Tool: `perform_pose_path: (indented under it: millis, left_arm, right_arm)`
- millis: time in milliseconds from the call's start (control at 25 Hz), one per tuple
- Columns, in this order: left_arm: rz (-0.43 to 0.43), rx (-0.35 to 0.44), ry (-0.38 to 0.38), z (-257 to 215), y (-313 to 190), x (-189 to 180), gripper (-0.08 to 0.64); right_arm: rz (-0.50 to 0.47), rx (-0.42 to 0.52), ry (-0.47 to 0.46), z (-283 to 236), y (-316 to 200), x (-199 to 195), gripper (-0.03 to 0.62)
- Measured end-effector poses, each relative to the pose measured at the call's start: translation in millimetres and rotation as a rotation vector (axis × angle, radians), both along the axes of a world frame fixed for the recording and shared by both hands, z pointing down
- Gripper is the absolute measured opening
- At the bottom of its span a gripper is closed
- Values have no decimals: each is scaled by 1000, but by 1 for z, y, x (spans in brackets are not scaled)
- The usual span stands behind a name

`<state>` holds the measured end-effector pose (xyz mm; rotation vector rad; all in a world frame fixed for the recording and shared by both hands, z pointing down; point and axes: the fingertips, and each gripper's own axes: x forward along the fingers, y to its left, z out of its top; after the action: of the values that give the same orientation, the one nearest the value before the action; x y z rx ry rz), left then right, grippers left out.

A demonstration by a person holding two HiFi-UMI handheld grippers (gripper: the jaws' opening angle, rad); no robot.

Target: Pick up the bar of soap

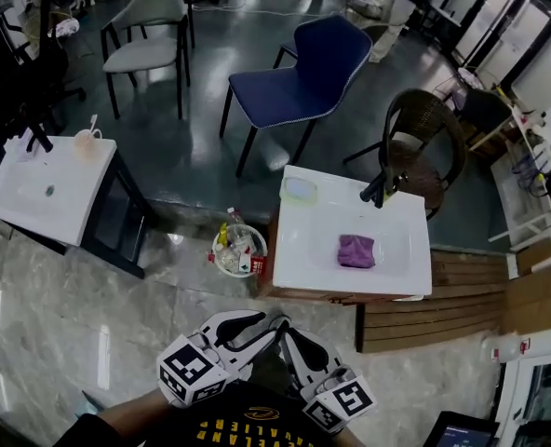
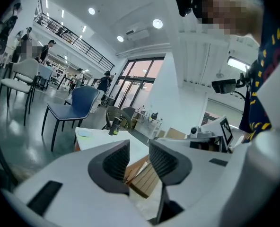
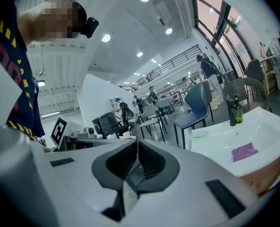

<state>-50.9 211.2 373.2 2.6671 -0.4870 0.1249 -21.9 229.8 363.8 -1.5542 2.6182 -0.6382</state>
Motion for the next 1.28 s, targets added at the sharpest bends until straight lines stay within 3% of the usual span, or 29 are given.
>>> perform_pose_path:
  millis: [200, 400, 920, 1280]
  left_arm:
    - [-17, 8, -21, 2, -28, 5, 137]
    - [-98, 8, -37, -1, -71, 12, 137]
    - [-188, 23, -72, -7, -167, 94, 137]
    - [-254, 8, -131, 7, -203, 120, 137]
  right_arm:
    - [-32, -8, -34, 6, -35, 5, 20]
    - [-98, 18, -43, 1, -78, 15, 20]
    - [-136, 5, -31, 4, -184, 111, 20]
    - [-166, -81, -83, 35, -231, 155, 20]
